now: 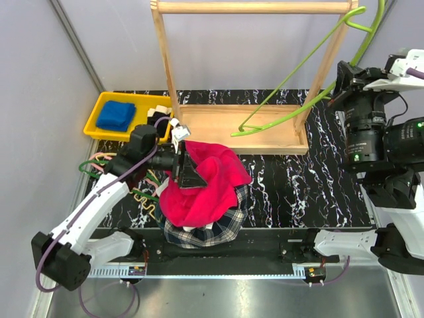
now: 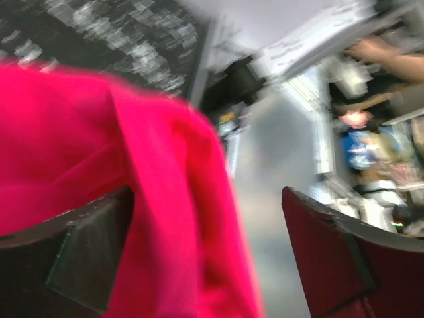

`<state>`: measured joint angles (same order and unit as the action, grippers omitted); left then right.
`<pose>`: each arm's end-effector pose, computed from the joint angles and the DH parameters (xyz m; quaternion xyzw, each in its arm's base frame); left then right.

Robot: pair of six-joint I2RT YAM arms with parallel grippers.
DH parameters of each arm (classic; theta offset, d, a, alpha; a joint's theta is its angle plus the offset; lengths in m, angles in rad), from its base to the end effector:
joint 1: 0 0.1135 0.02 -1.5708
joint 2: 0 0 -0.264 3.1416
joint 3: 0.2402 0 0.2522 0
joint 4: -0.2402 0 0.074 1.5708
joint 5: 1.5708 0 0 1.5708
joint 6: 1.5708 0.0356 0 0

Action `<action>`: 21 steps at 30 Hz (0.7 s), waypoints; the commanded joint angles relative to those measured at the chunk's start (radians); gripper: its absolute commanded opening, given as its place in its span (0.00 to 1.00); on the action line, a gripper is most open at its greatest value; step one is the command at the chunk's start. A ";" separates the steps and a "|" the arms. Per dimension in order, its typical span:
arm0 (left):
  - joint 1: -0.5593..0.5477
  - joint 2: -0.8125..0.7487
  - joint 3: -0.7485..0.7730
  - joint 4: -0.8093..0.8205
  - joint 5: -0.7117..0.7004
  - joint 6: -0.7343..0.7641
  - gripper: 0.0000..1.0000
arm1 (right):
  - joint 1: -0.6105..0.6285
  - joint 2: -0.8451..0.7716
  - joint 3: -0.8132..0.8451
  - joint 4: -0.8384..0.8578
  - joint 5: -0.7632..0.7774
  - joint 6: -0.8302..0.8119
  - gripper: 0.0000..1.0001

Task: Remove the skirt from the hanger

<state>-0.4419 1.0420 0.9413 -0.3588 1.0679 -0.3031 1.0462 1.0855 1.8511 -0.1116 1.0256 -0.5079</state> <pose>0.1840 -0.1215 0.3361 0.3185 0.7109 -0.5680 0.2656 0.0791 0.0759 0.6163 0.0433 0.5834 -0.0015 0.8110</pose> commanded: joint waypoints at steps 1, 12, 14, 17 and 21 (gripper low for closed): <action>-0.001 0.082 0.149 -0.348 -0.305 0.321 0.99 | 0.000 0.010 0.037 0.007 -0.050 0.051 0.00; 0.231 -0.124 0.576 -0.364 -0.669 0.582 0.99 | 0.000 0.246 0.223 -0.195 -0.153 0.284 0.00; 0.319 -0.184 0.616 -0.359 -0.661 0.610 0.99 | 0.000 0.362 0.311 -0.244 -0.212 0.369 0.00; 0.370 -0.279 0.594 -0.352 -0.667 0.625 0.99 | 0.000 0.552 0.459 -0.336 -0.336 0.481 0.00; 0.368 -0.373 0.528 -0.335 -0.714 0.596 0.99 | -0.003 0.851 0.772 -0.465 -0.525 0.577 0.00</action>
<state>-0.0814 0.6941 1.5322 -0.6846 0.4290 0.2703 1.0439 1.7020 2.4123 -0.4141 0.7353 -0.1017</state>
